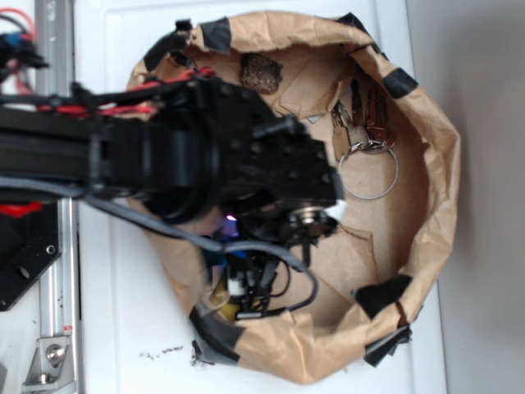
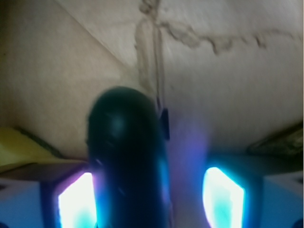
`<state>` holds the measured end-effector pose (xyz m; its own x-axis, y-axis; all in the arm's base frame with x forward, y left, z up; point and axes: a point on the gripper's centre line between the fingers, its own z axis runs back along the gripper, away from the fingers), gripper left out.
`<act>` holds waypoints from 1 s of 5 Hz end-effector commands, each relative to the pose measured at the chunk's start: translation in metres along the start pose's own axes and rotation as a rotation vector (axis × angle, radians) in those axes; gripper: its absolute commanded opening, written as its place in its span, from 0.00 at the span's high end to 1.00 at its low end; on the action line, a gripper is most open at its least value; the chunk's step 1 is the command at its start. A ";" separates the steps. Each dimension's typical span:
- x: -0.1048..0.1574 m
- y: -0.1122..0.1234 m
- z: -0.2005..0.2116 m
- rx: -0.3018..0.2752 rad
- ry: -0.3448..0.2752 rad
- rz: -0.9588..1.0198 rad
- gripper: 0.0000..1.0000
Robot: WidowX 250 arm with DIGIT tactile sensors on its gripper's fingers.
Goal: Grab the plastic pickle.
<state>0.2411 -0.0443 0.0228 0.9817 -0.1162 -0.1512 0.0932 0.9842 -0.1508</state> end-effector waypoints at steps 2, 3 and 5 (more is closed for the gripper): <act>0.011 0.044 0.112 0.179 -0.269 -0.012 1.00; -0.004 0.052 0.156 0.266 -0.331 0.092 1.00; -0.019 0.046 0.164 0.354 -0.413 0.247 1.00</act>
